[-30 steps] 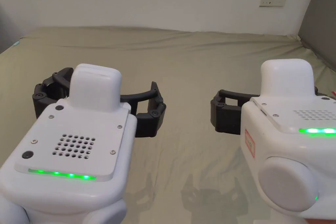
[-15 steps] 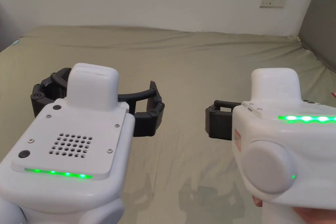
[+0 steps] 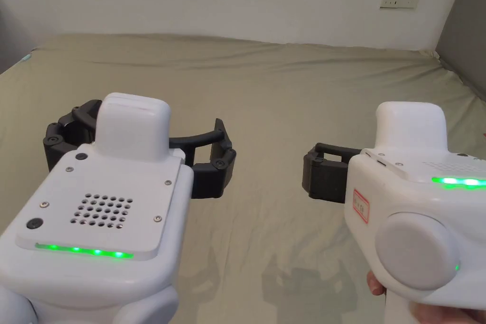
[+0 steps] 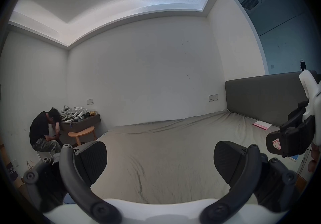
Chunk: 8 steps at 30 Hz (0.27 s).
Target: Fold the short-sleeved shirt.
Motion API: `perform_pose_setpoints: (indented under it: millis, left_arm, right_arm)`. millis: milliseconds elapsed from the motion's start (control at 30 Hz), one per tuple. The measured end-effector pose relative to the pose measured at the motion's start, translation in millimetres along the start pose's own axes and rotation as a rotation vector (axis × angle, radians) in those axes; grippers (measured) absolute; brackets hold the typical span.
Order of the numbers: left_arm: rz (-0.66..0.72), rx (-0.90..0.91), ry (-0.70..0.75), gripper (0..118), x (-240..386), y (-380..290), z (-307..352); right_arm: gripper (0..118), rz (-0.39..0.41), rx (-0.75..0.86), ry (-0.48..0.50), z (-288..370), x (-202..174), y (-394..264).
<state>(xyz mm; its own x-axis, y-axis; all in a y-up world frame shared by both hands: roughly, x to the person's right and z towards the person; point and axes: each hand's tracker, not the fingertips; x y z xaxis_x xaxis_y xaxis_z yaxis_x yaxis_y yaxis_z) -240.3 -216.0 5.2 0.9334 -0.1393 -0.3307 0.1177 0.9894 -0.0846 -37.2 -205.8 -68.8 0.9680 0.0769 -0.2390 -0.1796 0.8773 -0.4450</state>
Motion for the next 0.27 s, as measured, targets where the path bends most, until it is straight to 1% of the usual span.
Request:
perform_pose_setpoints:
  millis: [67, 133, 167, 200, 233, 267]
  left_arm:
    - [-0.005, -0.002, 0.0, 118, 1, 0, 0]
    - [-0.007, -0.002, -0.001, 118, 2, 0, 0]
    - [-0.007, -0.001, -0.002, 118, 2, -1, 1]
    - [-0.006, -0.001, -0.001, 118, 2, -1, 1]
    - [-0.005, -0.001, 0.0, 118, 2, 0, 1]
    - [-0.004, -0.001, 0.0, 118, 1, 0, 1]
  right_arm:
    - [113, 0.014, -0.007, -0.012, -3, -2, -1]
    - [113, 0.02, 0.022, -0.063, -4, -4, -5]
    - [113, 0.044, 0.079, -0.063, -6, 0, -11]
    - [113, 0.036, 0.121, -0.06, -7, 1, -14]
    - [113, 0.017, 0.2, -0.042, -3, 1, -13]
    - [113, 0.028, 0.278, 0.005, -2, 5, -19]
